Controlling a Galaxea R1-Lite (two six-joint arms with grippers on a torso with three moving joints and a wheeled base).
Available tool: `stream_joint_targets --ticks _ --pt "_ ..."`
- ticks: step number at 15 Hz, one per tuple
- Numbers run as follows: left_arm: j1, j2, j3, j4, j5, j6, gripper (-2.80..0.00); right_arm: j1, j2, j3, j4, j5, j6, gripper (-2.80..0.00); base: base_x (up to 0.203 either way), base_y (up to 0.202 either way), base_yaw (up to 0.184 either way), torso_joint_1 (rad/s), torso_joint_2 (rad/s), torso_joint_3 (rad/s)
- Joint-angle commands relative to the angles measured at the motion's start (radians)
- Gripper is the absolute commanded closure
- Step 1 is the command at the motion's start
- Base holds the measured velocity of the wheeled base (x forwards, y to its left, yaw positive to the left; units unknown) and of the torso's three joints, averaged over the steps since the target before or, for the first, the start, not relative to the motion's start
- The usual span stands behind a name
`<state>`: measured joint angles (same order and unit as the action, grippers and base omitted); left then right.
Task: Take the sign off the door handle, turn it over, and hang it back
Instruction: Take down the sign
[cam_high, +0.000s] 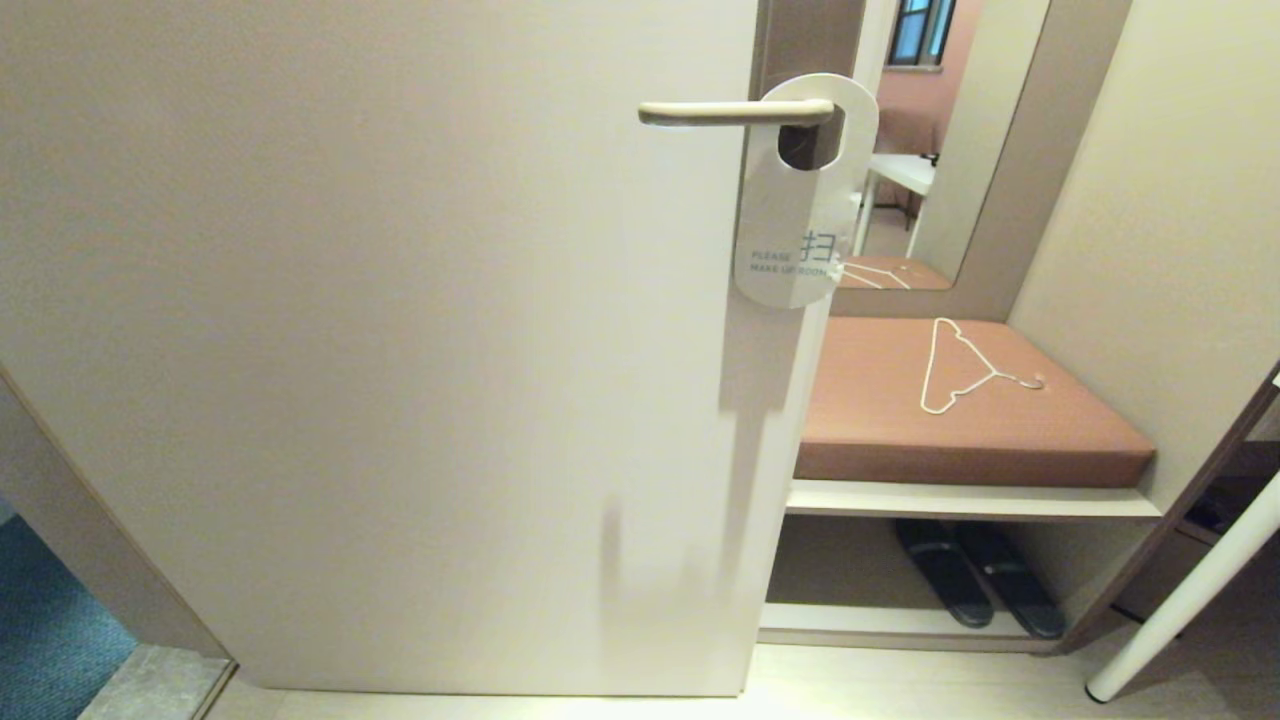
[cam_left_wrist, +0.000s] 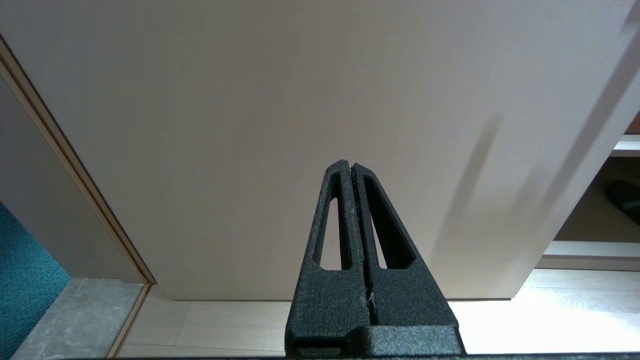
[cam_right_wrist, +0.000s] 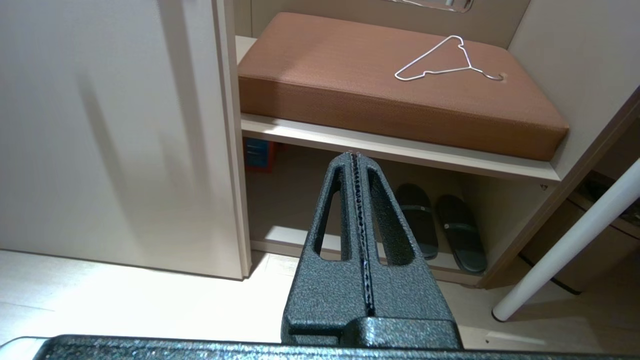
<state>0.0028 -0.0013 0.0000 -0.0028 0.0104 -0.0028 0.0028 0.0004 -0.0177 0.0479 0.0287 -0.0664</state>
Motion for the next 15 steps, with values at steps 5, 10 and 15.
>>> stream_joint_targets --ticks 5,10,15 --pt "0.0 0.001 0.0 0.0 0.001 0.0 0.0 0.0 0.0 -0.001 0.0 0.002 -0.02 0.0 0.0 0.0 0.0 0.0 0.0 0.0" --pt "0.0 0.001 0.0 0.0 0.001 0.0 0.0 0.0 0.0 -0.001 0.001 0.002 -0.01 0.0 0.0 0.0 0.0 0.0 0.0 0.0" --pt "0.0 0.001 0.0 0.0 0.0 0.0 0.0 0.0 0.0 -0.001 0.001 0.002 -0.015 0.0 0.0 0.0 0.0 0.0 0.0 0.0"
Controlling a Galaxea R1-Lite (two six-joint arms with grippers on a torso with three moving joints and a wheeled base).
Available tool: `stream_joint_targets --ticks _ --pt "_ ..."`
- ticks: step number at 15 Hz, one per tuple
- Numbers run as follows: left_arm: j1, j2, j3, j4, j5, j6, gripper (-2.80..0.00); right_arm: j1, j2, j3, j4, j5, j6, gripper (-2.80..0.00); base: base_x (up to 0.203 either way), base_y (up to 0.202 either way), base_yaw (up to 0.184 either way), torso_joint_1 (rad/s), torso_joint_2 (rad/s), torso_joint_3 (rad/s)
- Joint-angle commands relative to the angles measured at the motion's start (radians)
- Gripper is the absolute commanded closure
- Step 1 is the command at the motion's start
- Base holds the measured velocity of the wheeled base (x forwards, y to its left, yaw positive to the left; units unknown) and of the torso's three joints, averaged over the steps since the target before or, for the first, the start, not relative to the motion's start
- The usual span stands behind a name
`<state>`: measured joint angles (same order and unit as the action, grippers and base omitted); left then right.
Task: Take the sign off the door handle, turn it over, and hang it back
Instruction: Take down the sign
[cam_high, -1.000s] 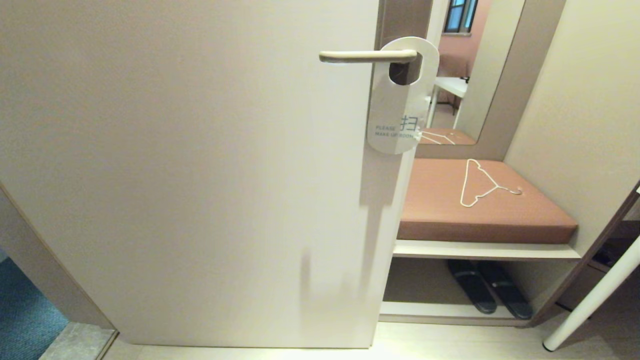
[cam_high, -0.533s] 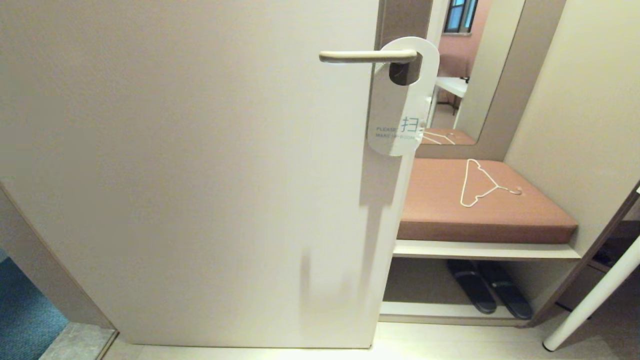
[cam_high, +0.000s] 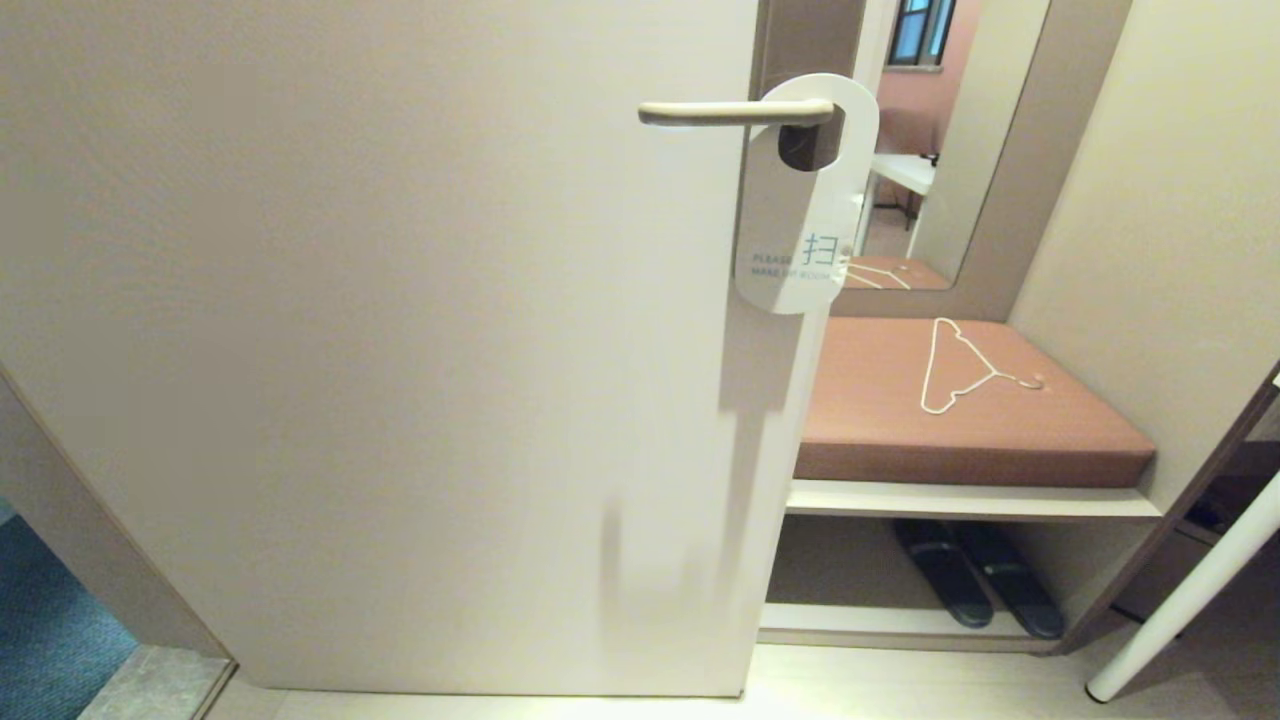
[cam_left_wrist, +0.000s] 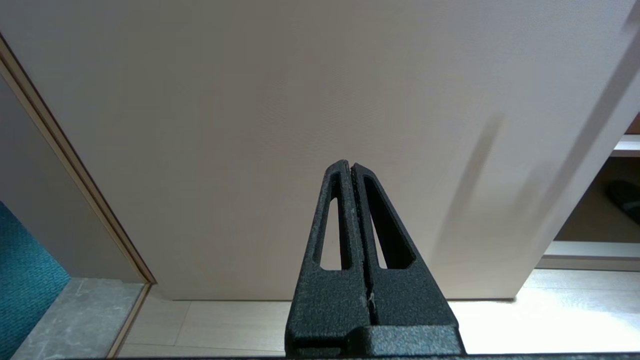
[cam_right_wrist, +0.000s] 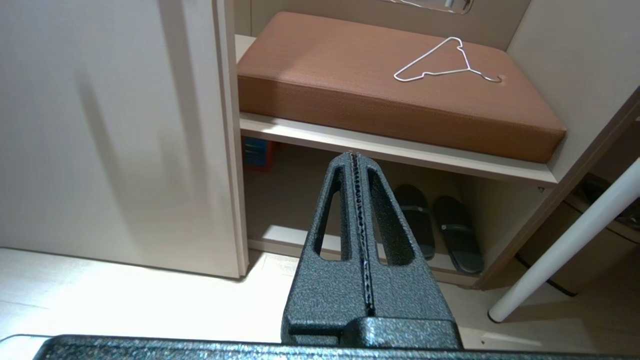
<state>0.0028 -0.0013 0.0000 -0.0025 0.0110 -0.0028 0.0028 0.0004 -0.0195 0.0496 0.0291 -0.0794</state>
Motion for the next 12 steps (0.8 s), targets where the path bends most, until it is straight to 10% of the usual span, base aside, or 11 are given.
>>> stream_joint_targets --ticks 1,12 --pt "0.0 0.001 0.0 -0.001 0.001 0.0 0.0 0.0 0.0 -0.006 0.003 0.0 0.0 0.0 0.0 0.0 0.0 0.0 0.0 0.0" --pt "0.0 0.001 0.0 -0.001 0.001 0.0 0.0 0.0 0.007 -0.127 0.068 0.012 -0.005 0.0 0.0 0.0 0.0 0.0 0.0 0.0"
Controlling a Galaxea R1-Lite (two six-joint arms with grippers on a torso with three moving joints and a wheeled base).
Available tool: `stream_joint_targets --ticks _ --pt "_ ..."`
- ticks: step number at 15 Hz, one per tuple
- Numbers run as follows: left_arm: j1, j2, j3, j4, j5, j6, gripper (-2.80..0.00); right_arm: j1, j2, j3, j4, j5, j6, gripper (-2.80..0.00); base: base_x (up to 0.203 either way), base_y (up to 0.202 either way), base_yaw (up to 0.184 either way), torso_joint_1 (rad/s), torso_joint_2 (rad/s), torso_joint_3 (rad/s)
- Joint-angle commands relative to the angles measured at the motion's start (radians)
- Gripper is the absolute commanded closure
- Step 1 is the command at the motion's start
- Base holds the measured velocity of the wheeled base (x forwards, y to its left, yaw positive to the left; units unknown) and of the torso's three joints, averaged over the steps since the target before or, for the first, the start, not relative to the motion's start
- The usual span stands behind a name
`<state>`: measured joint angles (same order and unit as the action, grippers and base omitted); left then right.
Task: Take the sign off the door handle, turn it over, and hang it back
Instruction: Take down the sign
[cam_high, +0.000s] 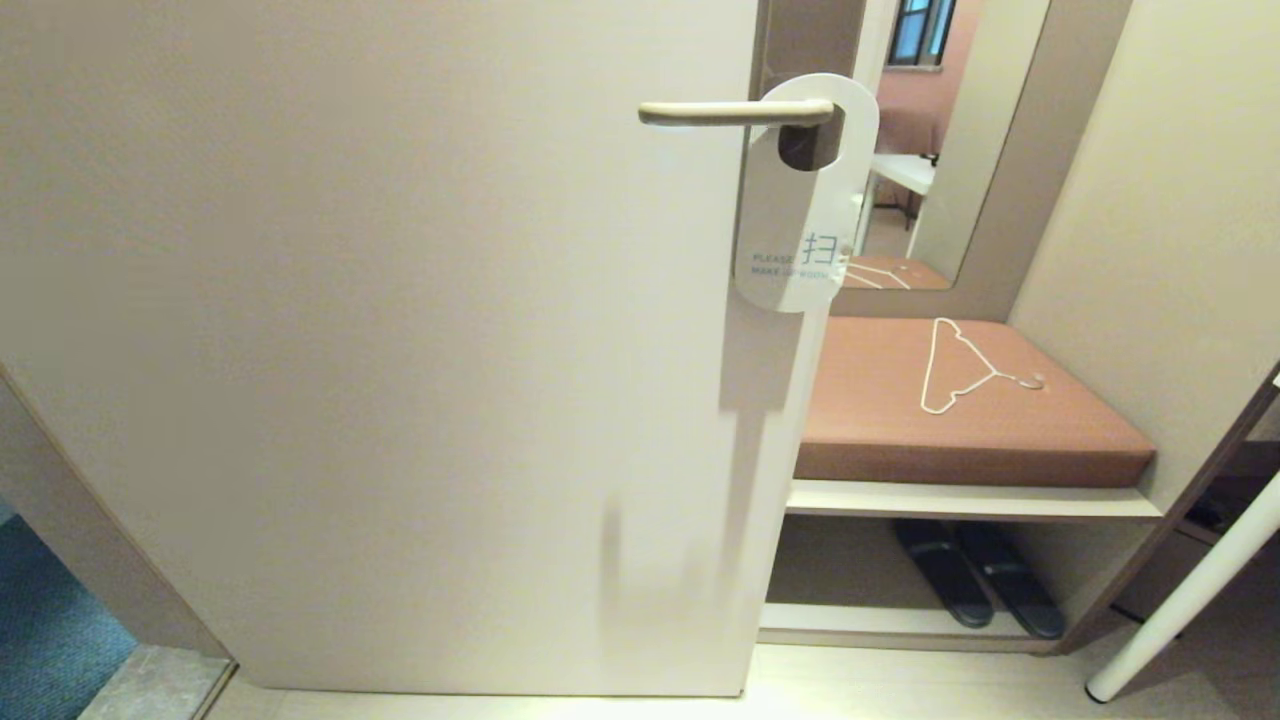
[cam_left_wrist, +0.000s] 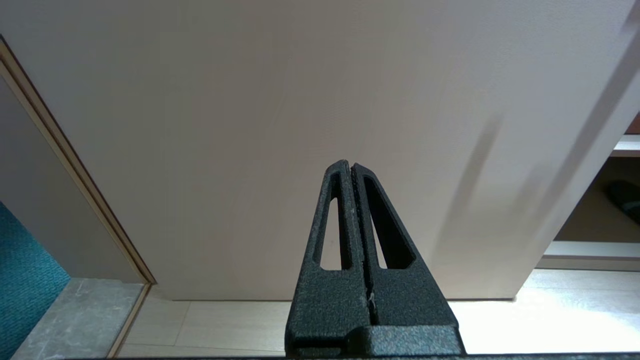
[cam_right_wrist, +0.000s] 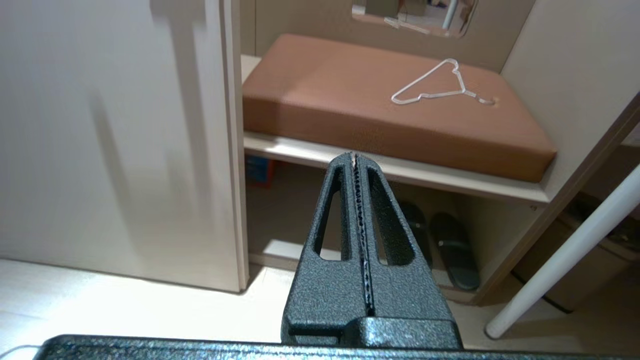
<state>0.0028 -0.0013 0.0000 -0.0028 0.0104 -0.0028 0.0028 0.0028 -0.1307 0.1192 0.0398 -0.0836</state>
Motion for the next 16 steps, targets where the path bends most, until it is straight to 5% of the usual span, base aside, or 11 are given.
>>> stream_joint_targets --ticks 1,6,10,16 --pt "0.0 0.001 0.0 0.0 0.002 0.0 0.0 0.0 0.011 -0.046 0.018 0.001 -0.001 0.0 0.0 0.0 0.0 0.0 0.0 0.0" --pt "0.0 0.001 0.0 0.0 0.0 0.0 0.0 0.003 0.254 -0.192 0.023 -0.025 0.008 0.0 0.0 0.0 0.0 0.0 0.0 0.0" --pt "0.0 0.001 0.0 0.0 0.0 0.0 0.0 0.003 0.483 -0.349 0.022 -0.142 0.058 0.0 0.0 0.0 0.0 0.0 0.0 0.0" --pt "0.0 0.001 0.0 0.0 0.001 0.0 0.0 -0.012 0.799 -0.527 -0.07 -0.163 0.091 0.0 0.0 0.0 0.0 0.0 0.0 0.0"
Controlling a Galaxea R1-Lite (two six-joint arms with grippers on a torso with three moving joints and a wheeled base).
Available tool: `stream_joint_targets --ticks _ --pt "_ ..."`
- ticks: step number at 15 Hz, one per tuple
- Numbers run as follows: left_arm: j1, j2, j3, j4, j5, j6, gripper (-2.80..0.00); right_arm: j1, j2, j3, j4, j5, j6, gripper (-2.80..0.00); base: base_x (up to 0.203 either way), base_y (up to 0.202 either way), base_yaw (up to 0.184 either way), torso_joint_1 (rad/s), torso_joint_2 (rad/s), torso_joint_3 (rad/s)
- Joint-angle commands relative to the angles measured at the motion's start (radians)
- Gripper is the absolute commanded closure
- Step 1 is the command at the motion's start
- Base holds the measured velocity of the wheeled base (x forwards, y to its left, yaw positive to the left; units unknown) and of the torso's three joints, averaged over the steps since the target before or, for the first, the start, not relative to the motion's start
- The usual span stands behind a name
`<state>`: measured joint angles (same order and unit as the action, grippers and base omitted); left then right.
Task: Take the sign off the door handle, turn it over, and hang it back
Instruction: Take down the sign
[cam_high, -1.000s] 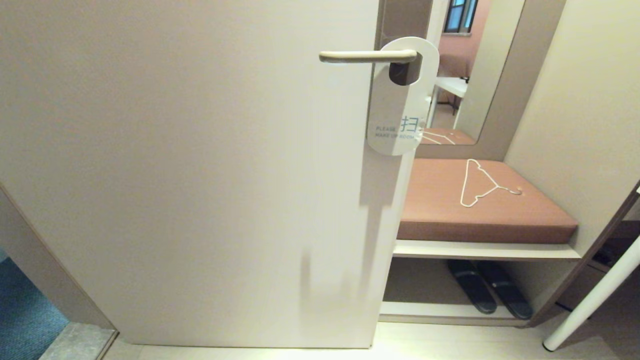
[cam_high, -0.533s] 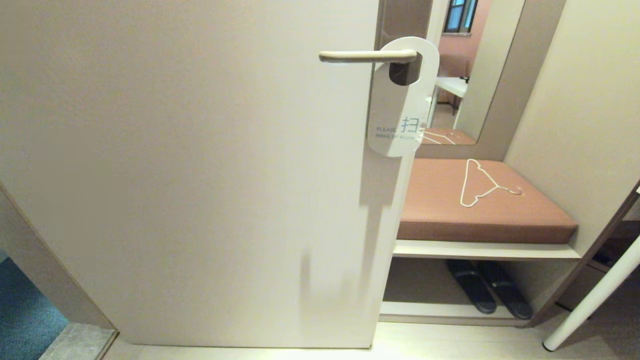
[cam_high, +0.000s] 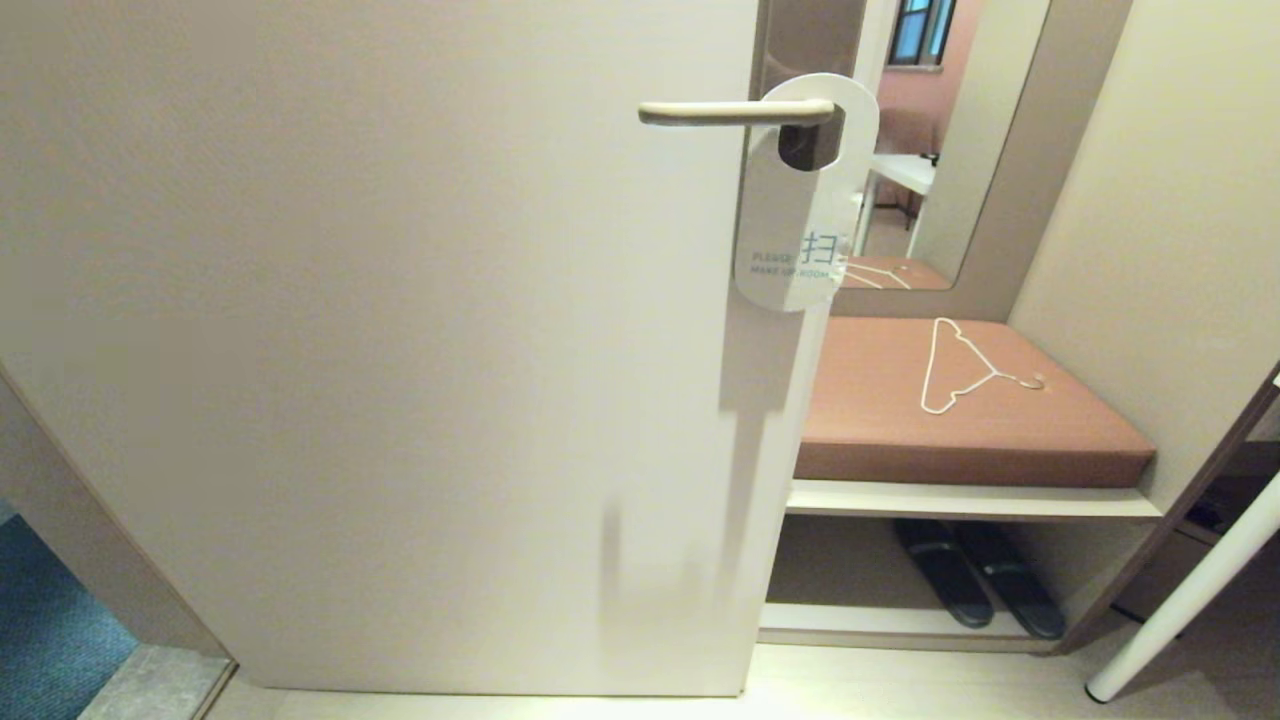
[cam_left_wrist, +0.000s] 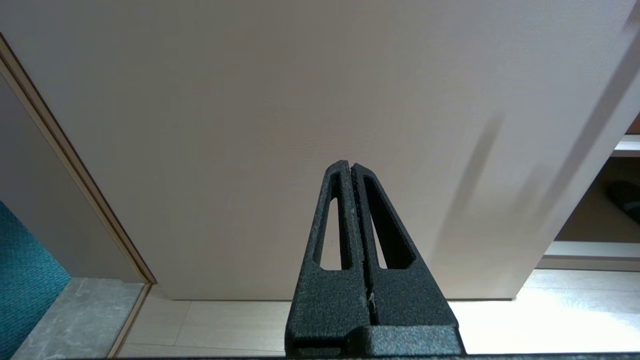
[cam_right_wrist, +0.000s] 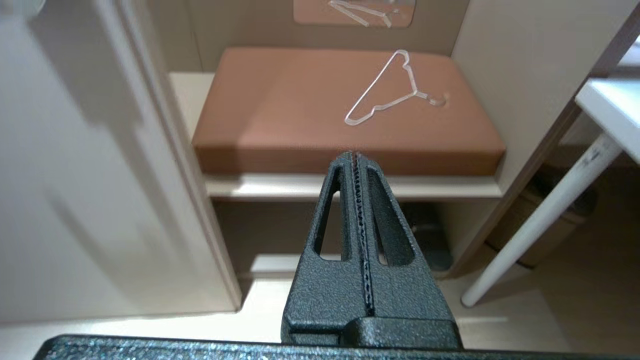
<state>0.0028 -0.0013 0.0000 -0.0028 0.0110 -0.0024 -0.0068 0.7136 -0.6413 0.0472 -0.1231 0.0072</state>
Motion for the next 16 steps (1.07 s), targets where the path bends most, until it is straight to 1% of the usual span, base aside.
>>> stream_joint_targets --ticks 1,4,6,7,8,9,11,12,14,16 --pt "0.0 0.001 0.0 0.0 0.0 -0.001 0.0 -0.023 0.142 -0.04 -0.021 -0.001 -0.003 0.0 0.0 0.0 0.0 0.0 0.0 0.0" --pt "0.0 0.001 0.0 0.0 0.001 -0.001 0.0 -0.101 0.305 -0.105 -0.108 -0.002 -0.008 0.0 0.0 0.0 0.0 0.0 0.0 0.0" --pt "0.0 0.001 0.0 0.0 0.0 -0.001 0.0 -0.136 0.405 -0.147 -0.172 0.006 -0.006 0.0 0.0 0.0 0.0 0.0 0.0 0.0" --pt "0.0 0.001 0.0 0.0 0.0 -0.001 0.0 -0.143 0.451 -0.169 -0.2 0.022 -0.005 0.0 0.0 0.0 0.0 0.0 0.0 0.0" --pt "0.0 0.001 0.0 0.0 0.001 -0.001 0.0 -0.151 0.488 -0.185 -0.227 0.057 -0.007 0.0 0.0 0.0 0.0 0.0 0.0 0.0" --pt "0.0 0.001 0.0 0.0 0.0 -0.001 0.0 -0.17 0.524 -0.192 -0.256 0.112 -0.016 0.0 0.0 0.0 0.0 0.0 0.0 0.0" --pt "0.0 0.001 0.0 0.0 0.001 -0.001 0.0 -0.247 0.589 -0.195 -0.307 0.273 -0.073 0.0 0.0 0.0 0.0 0.0 0.0 0.0" --pt "0.0 0.001 0.0 0.0 0.0 -0.001 0.0 -0.283 0.615 -0.196 -0.329 0.375 -0.103 0.0 0.0 0.0 0.0 0.0 0.0 0.0" --pt "0.0 0.001 0.0 0.0 0.0 -0.001 0.0 -0.368 0.686 -0.203 -0.383 0.61 -0.171 0.0 0.0 0.0 0.0 0.0 0.0 0.0" --pt "0.0 0.001 0.0 0.0 0.0 -0.001 0.0 -0.413 0.756 -0.228 -0.407 0.818 -0.228 0.0 0.0 0.0 0.0 0.0 0.0 0.0"
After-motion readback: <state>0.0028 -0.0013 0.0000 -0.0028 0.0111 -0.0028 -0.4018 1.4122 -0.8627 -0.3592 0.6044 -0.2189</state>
